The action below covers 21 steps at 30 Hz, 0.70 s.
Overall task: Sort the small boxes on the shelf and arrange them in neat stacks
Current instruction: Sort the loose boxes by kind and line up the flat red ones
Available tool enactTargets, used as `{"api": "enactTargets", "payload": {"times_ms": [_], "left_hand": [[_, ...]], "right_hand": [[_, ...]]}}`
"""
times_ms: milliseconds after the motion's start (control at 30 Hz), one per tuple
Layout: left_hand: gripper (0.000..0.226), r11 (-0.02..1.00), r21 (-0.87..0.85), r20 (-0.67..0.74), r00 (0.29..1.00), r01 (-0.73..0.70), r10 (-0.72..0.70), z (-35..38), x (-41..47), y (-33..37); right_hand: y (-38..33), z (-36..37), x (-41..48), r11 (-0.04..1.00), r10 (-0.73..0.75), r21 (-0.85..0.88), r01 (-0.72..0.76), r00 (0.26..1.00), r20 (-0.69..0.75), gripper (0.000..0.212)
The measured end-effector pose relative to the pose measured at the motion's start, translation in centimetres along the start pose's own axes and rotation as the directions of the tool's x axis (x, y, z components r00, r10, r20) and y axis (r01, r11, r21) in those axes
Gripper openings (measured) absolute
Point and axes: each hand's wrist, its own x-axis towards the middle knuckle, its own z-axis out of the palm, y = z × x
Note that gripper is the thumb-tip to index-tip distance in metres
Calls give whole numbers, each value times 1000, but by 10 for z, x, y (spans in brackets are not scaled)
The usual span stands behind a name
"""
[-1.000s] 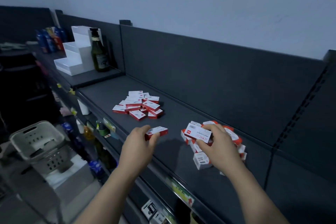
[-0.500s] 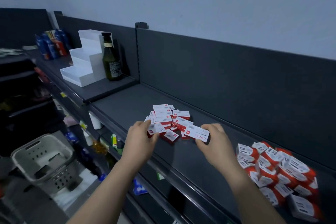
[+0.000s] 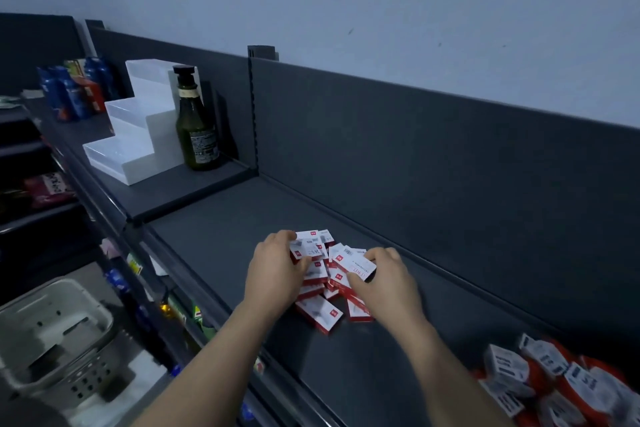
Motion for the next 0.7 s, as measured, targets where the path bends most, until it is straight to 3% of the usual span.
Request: {"api": "enactTargets", "payload": {"times_ms": [200,367,533,700], "left_hand": [[40,1000,25,29,1000,-2,1,17,11,-10],[40,997,50,39,997,-61,59,17,10,-14],[37,963,93,25,967,-253,252,8,10,-9],[24,863,96,84,868,-495,489,1,2,10]], "right_hand": [[2,9,11,997,-8,-71,9,1000,5,38],[-2,7,5,1000,-6,8,6,999,43,42],[-1,-5,-14,999,8,42,-6,998,-63,34],[-1,-27,-46,992,58,-97,-78,980,-190,42]]}}
